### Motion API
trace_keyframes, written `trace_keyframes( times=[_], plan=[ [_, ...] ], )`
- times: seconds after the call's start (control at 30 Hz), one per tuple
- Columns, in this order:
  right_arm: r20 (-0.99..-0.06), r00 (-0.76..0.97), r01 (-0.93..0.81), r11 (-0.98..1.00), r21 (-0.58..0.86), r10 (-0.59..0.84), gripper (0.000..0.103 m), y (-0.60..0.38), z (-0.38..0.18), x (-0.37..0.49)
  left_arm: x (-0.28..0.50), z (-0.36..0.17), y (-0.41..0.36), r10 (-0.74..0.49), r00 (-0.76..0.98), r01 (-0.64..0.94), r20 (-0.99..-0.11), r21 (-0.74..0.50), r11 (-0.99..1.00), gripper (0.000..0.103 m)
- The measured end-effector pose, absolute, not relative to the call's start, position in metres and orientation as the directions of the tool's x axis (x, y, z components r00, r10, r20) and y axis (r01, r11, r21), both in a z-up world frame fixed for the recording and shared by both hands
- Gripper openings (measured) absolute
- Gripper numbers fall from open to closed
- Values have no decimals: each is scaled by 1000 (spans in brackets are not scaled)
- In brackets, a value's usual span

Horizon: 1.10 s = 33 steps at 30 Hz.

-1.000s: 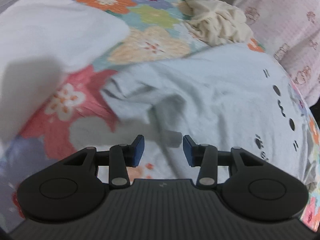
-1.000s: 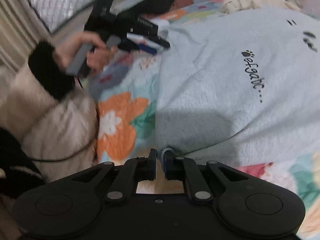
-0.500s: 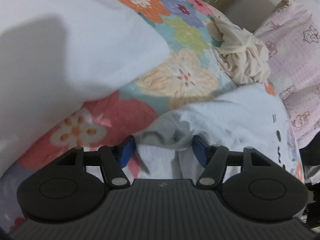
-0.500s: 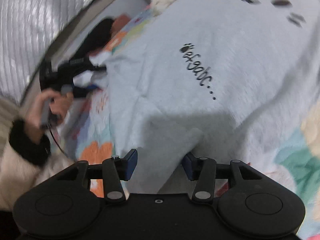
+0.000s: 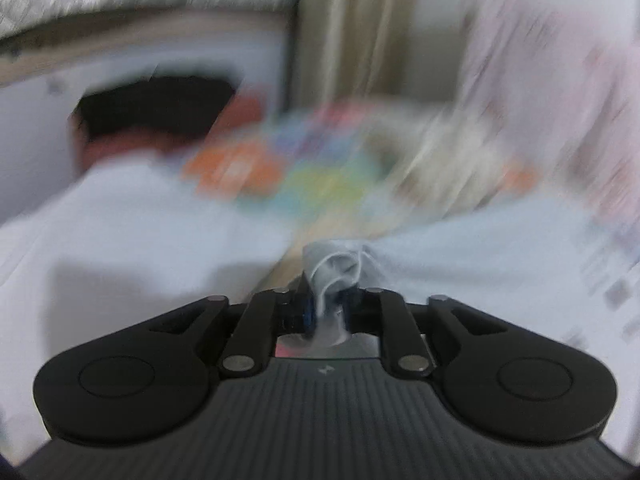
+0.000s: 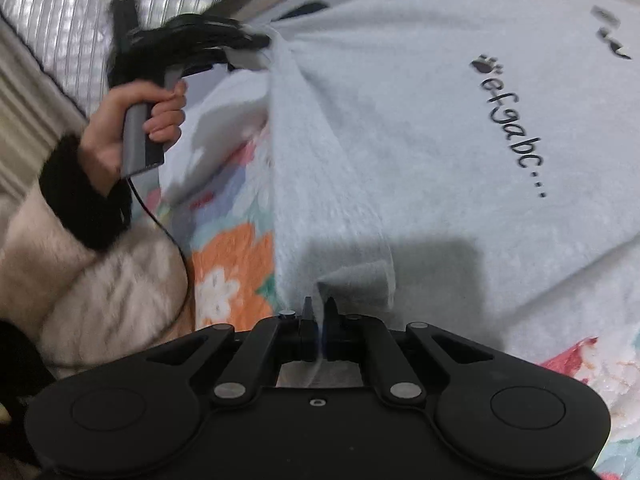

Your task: Fold clothes

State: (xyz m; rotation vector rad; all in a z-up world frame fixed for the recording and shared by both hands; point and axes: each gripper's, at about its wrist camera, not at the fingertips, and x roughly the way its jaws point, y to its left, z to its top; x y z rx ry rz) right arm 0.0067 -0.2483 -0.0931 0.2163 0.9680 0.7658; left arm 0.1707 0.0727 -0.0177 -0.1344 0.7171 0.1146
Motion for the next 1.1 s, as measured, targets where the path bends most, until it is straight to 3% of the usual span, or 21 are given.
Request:
trace_keyframes(
  times=[0.07, 0.13, 0.37, 0.47, 0.5, 0.53, 0.57, 0.77, 0.87, 0.97, 1.1],
  plan=[
    [-677, 309, -478, 724, 497, 668, 5, -244, -99, 11, 186, -35, 81, 110, 674, -209, -730, -46, 977, 18],
    [-671, 293, -460, 715, 526, 681, 5, -243, -102, 12, 189, -37, 92, 119, 672, -253, -731, -75, 964, 18],
    [-678, 220, -442, 691, 572, 702, 9, -255, -96, 4, 167, -15, 99, 177, 746, -295, -642, -79, 952, 18],
    [-655, 304, -420, 715, 559, 691, 19, -270, -88, 3, 156, -3, 84, 79, 788, -201, -610, -134, 970, 22],
    [-646, 344, -406, 729, 552, 681, 25, -280, -82, 3, 154, -1, 72, 27, 792, -145, -610, -145, 979, 31],
    [-637, 383, -391, 742, 545, 669, 39, -289, -77, 3, 152, 0, 61, -26, 792, -88, -610, -156, 984, 39],
    [-628, 424, -366, 758, 540, 653, 49, -301, -72, 4, 151, -1, 47, -82, 784, -29, -615, -168, 985, 41],
    [-579, 659, -32, 788, 615, 480, 51, -403, -68, 8, 146, -24, -53, -411, 598, 293, -688, -290, 911, 41],
    [-566, 733, 131, 738, 662, 377, 51, -451, -76, -1, 140, -35, -100, -517, 501, 410, -694, -336, 848, 41],
    [-650, 729, 257, 795, 550, 214, 51, -474, -79, -5, 139, -46, -139, -569, 422, 464, -705, -371, 804, 41],
    [-758, 647, 333, 924, 190, -77, 51, -489, -81, 0, 142, -55, -191, -626, 325, 548, -709, -399, 735, 41]
  ],
)
